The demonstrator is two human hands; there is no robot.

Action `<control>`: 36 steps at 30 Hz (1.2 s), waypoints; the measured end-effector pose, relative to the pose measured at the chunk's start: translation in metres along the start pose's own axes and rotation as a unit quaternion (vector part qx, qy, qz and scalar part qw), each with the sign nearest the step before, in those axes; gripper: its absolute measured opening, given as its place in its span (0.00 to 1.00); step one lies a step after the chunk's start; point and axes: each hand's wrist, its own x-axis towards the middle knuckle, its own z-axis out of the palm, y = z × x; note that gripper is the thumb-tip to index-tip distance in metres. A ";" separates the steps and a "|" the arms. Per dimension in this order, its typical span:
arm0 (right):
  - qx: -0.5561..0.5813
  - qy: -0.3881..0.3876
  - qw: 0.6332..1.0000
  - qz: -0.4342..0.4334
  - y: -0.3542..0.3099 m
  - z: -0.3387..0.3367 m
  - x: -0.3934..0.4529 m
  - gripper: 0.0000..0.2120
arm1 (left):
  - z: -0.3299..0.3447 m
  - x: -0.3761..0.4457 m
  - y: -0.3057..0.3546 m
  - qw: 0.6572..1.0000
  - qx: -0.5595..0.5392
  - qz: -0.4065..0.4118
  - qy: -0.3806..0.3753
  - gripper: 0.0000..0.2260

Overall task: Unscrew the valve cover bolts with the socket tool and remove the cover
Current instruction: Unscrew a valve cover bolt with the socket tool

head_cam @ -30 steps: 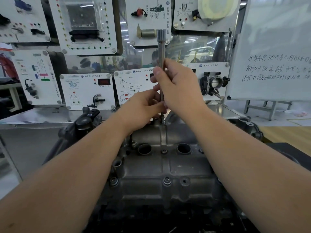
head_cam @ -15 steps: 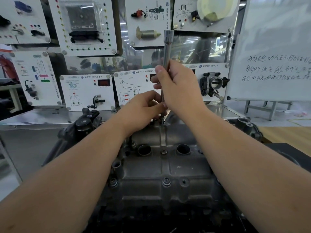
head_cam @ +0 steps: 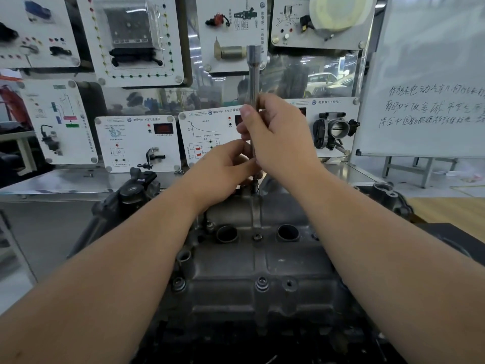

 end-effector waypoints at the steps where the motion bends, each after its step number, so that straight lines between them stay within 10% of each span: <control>1: -0.008 -0.002 1.000 0.002 0.000 0.001 0.001 0.09 | 0.000 0.000 0.000 1.000 -0.009 0.000 -0.002 0.09; 36: -0.016 -0.007 1.000 0.022 -0.004 0.000 0.001 0.12 | 0.001 0.000 0.000 1.000 -0.015 0.007 -0.011 0.07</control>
